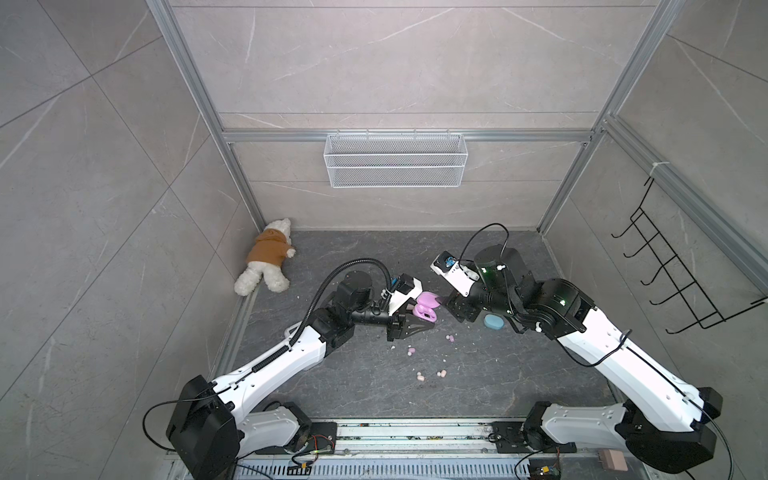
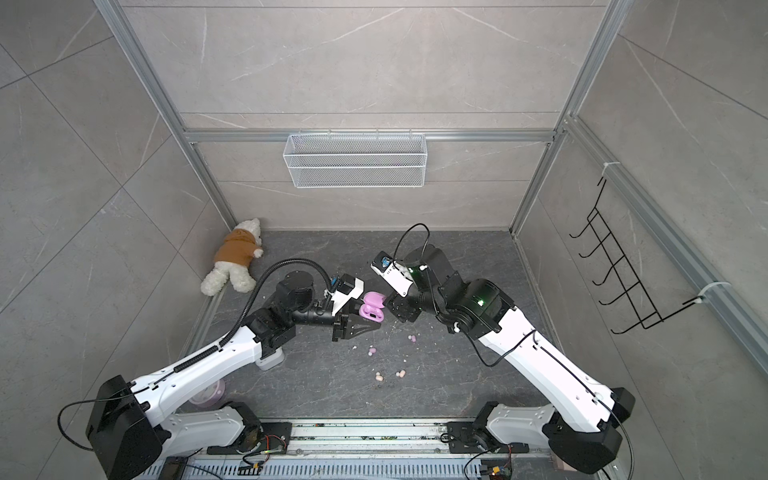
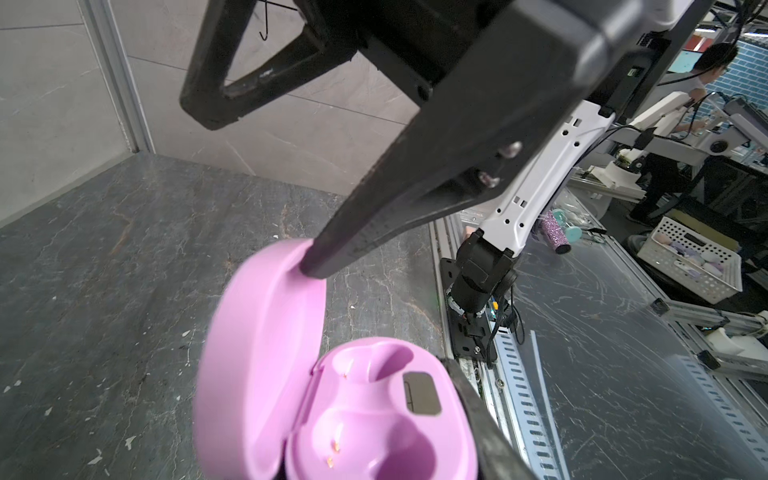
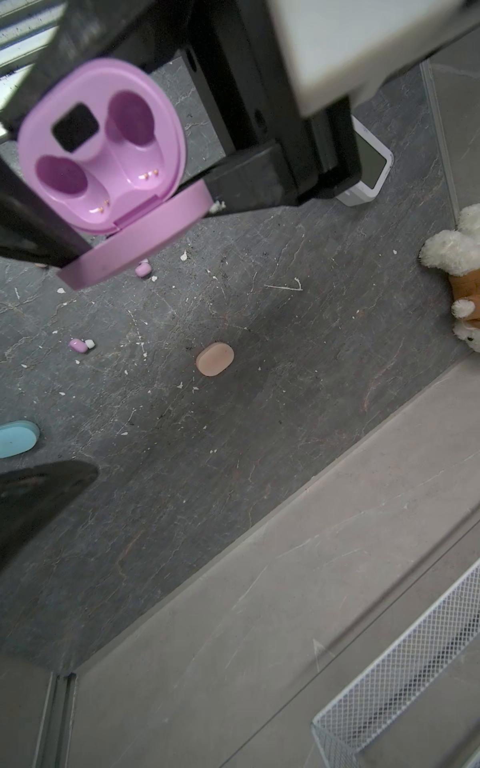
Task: Insert the wireless bluetooth earbuds into the charging case
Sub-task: 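Flip the pink case lid open with the right gripper, then move the right gripper away over the pink earbuds on the table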
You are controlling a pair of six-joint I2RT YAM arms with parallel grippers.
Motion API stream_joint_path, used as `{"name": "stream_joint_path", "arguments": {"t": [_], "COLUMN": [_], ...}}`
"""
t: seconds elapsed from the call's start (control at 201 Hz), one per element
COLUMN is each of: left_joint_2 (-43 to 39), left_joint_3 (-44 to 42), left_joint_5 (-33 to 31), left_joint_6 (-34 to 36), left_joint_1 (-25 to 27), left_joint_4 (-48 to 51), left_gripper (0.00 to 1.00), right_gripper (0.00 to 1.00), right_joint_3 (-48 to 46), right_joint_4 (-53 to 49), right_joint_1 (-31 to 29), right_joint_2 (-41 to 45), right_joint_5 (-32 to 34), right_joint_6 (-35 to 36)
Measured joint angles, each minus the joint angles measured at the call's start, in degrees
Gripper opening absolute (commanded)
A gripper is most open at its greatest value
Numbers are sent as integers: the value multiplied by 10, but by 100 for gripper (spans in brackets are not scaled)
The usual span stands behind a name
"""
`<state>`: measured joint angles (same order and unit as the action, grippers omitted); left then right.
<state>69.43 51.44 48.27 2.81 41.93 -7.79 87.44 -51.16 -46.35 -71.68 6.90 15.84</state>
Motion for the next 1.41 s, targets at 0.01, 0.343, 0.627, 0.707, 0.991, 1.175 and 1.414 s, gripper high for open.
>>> {"name": "stream_joint_path", "arguments": {"t": [0.01, 0.343, 0.627, 0.707, 0.991, 1.175, 1.414], "left_joint_2": [0, -1, -19, -28, -38, -40, -35], "left_joint_3": [0, -2, -28, -45, -77, -86, -78], "left_joint_5": [0, -3, -45, -63, -123, -152, -155], "left_joint_6": [0, 0, -9, -14, -16, -15, -11], "left_joint_1": [0, 0, 1, 1, 1, -3, -16], "left_joint_4": [0, -16, -75, -99, -152, -167, -172], "left_gripper": [7, 7, 7, 7, 6, 6, 6], "right_gripper": [75, 86, 91, 91, 91, 91, 78], "right_joint_3": [0, 34, 87, 103, 93, -16, -224], "right_joint_4": [0, -22, -71, -91, -144, -143, -57], "right_joint_1": [0, 0, 8, 24, 129, 179, 185], "right_joint_2": [0, 1, 5, 5, 10, 13, -12], "right_joint_5": [0, -29, -65, -75, -133, -157, -187], "right_joint_6": [0, -24, -77, -103, -198, -267, -368]}}
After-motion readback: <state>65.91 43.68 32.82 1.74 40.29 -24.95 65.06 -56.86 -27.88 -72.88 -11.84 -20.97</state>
